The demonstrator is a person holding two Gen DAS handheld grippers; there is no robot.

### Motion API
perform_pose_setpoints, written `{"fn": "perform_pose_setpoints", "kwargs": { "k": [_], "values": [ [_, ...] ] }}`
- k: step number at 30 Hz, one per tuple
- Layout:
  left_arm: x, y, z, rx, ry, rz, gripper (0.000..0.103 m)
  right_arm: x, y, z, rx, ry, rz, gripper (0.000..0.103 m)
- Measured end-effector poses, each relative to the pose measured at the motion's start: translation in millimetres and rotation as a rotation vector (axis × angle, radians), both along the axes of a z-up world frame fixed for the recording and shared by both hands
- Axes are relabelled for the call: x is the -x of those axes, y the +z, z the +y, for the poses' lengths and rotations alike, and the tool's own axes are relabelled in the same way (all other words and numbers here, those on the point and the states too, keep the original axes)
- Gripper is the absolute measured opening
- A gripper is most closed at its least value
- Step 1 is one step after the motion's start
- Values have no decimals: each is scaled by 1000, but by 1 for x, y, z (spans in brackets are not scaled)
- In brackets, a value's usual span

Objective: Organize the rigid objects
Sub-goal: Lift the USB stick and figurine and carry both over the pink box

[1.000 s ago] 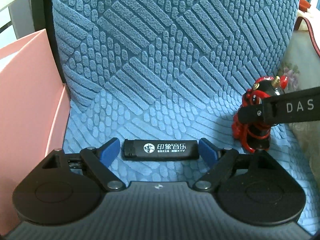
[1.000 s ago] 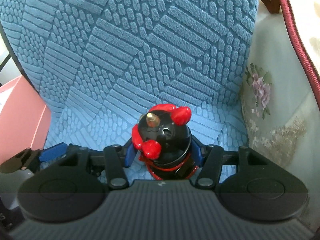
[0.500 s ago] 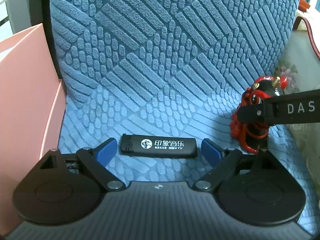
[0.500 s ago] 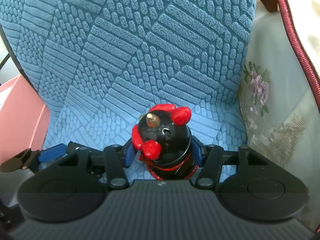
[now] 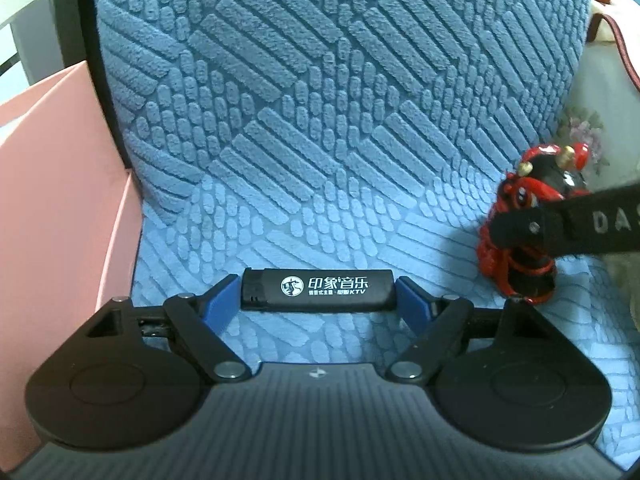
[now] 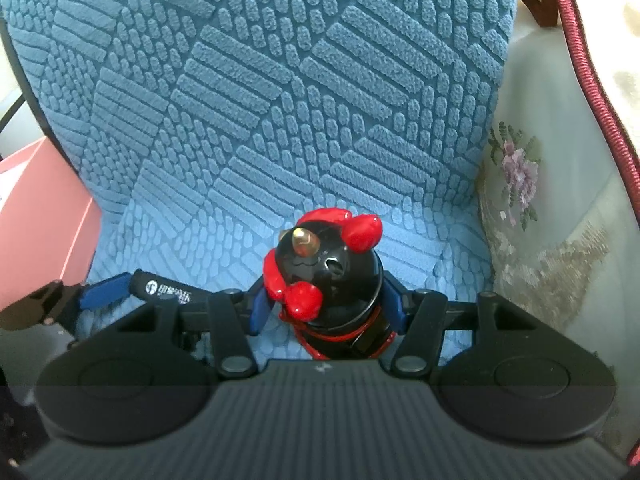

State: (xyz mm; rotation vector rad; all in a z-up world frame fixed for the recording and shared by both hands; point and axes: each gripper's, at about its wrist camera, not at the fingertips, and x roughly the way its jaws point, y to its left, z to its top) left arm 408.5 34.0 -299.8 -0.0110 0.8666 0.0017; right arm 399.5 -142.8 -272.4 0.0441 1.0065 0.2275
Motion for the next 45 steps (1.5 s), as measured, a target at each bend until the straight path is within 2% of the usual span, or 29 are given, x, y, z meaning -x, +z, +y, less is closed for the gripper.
{"fn": "perform_pose_setpoints", "kwargs": {
  "k": [6, 11, 19, 25, 30, 37, 42, 45],
  "values": [
    [3, 7, 16, 78, 45, 13, 86, 11, -1, 7, 15, 19, -12, 59],
    [13, 17, 16, 71, 28, 2, 86, 19, 0, 11, 28, 32, -17, 59],
    [35, 44, 16, 116, 23, -32, 86, 48, 13, -3, 5, 0, -16, 59],
    [72, 73, 14, 177, 18, -52, 86, 82, 38, -15, 20, -44, -53, 59],
    [110, 100, 11, 205, 8, -66, 86, 111, 61, -22, 12, -37, -59, 59],
    [159, 139, -8, 191, -21, -86, 86, 155, 89, -30, -16, -44, -71, 59],
    [189, 156, -8, 228, -1, -74, 86, 184, 105, -34, -42, -59, -63, 59],
    [205, 166, -7, 223, 9, -70, 86, 198, 116, -34, -43, -44, -70, 59]
  ]
}}
